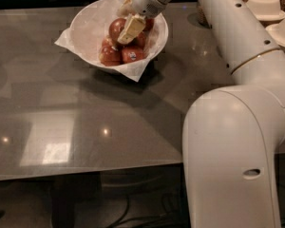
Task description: Pick apple from white bowl
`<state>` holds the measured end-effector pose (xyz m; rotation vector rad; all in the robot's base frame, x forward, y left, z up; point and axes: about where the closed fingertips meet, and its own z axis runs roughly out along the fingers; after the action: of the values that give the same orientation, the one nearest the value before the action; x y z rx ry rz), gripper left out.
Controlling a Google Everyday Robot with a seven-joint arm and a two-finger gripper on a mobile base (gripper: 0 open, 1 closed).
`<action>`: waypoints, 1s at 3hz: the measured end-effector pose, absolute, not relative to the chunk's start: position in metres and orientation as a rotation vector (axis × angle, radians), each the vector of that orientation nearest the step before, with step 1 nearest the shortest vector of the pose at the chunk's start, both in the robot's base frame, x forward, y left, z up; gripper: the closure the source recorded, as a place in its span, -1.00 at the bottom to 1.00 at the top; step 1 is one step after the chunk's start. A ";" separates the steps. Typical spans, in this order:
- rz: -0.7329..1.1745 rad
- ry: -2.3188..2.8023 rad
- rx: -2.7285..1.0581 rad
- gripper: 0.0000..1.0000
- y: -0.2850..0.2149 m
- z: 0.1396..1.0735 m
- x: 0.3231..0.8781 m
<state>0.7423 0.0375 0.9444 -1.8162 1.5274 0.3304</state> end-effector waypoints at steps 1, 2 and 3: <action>0.346 1.543 -1.821 -0.24 0.038 0.936 0.744; 0.360 1.554 -1.827 -0.16 0.039 0.930 0.744; 0.370 1.557 -1.829 0.23 0.040 0.926 0.744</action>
Offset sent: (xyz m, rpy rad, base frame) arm 0.0013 -0.0048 -0.0173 -0.0156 0.0554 -0.0014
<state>0.7437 0.0403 0.9263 -1.8293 1.5573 0.3702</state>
